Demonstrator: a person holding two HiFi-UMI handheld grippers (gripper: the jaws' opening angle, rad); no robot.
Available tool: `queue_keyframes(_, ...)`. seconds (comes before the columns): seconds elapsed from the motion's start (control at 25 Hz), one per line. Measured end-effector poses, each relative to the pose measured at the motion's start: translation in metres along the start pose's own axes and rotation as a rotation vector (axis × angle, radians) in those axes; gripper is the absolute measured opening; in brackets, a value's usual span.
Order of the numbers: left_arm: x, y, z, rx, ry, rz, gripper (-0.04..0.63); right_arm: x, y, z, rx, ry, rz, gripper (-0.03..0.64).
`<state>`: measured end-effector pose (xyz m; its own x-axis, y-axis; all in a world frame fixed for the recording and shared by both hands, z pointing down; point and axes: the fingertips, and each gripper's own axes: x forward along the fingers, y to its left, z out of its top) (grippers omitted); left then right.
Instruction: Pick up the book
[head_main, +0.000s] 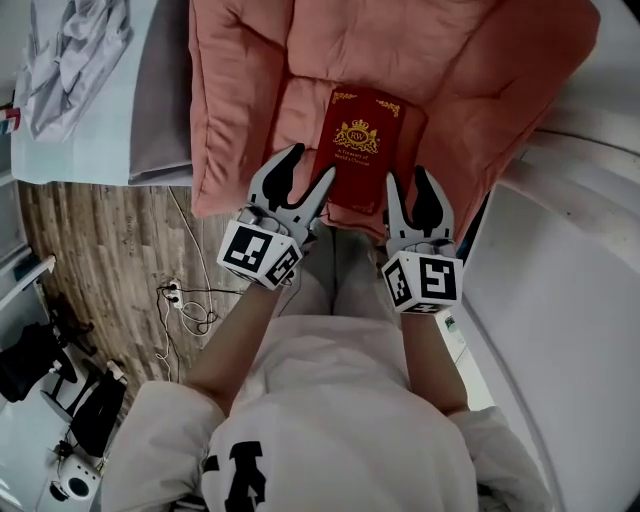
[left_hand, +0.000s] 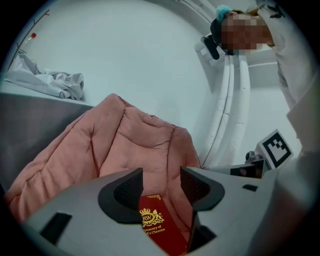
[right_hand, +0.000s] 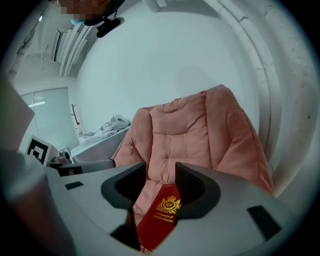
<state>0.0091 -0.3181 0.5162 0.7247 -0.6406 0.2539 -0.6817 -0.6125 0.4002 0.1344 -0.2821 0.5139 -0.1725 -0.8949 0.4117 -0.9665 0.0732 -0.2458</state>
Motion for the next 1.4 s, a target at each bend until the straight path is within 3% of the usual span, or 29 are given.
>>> queue_keyframes(0.28, 0.030, 0.013, -0.036, 0.019, 0.026, 0.010, 0.221, 0.032, -0.010, -0.033, -0.005, 0.052, 0.011, 0.190)
queue_keyframes(0.56, 0.043, 0.032, -0.077, -0.015, 0.098, 0.039, 0.225, 0.053, -0.029, -0.069, -0.013, 0.098, -0.023, 0.195)
queue_keyframes(0.92, 0.055, 0.061, -0.134, -0.027, 0.179, 0.083, 0.225, 0.070, -0.056, -0.137, 0.065, 0.183, -0.091, 0.196)
queue_keyframes(1.4, 0.066, 0.082, -0.179, -0.088, 0.271, 0.115, 0.241, 0.088, -0.057, -0.181, 0.046, 0.288, -0.111, 0.202)
